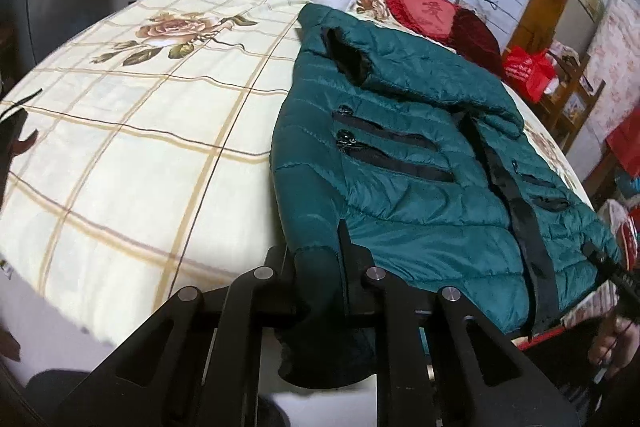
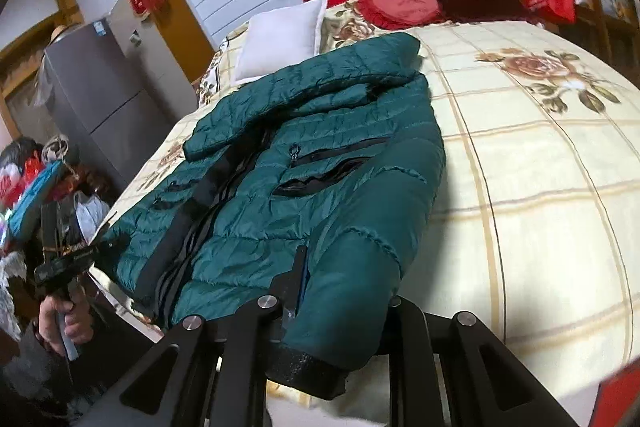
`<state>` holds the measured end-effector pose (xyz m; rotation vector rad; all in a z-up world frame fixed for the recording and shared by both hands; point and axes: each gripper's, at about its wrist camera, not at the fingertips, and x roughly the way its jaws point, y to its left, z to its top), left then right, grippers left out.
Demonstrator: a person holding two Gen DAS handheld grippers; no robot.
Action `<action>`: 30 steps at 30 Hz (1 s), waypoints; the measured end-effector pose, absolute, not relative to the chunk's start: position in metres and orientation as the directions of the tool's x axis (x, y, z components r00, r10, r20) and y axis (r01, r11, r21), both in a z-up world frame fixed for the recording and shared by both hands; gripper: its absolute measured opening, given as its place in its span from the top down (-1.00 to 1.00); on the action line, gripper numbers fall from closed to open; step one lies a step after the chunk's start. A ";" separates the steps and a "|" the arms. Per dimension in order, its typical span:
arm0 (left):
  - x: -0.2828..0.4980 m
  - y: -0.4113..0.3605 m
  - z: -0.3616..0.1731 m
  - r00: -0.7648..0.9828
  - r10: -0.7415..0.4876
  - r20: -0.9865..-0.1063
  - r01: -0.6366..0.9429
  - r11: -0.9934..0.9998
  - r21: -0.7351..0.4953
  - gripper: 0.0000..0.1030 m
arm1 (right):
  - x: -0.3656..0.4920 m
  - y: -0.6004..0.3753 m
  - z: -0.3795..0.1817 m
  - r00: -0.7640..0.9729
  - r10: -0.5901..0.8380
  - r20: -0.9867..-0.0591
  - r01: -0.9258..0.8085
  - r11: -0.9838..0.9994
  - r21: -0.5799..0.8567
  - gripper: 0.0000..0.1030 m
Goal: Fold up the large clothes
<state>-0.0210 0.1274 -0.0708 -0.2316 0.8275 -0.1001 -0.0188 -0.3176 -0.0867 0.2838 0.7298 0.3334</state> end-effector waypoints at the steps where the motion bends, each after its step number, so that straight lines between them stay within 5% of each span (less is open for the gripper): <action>1: -0.024 0.127 -0.069 0.675 -0.180 -0.716 0.004 0.971 -0.241 0.76 | -0.021 -0.319 -0.085 0.702 0.388 -0.598 -0.189 0.910 0.369 0.68; 13: -0.073 0.148 -0.049 0.708 -0.209 -0.675 0.004 0.957 -0.291 0.77 | -0.058 -0.327 -0.056 0.741 0.409 -0.532 -0.218 0.897 0.385 0.72; 30: -0.121 0.168 0.027 0.812 -0.306 -0.497 0.045 0.881 -0.470 0.77 | -0.106 -0.351 0.008 0.809 0.473 -0.349 -0.299 0.842 0.448 0.73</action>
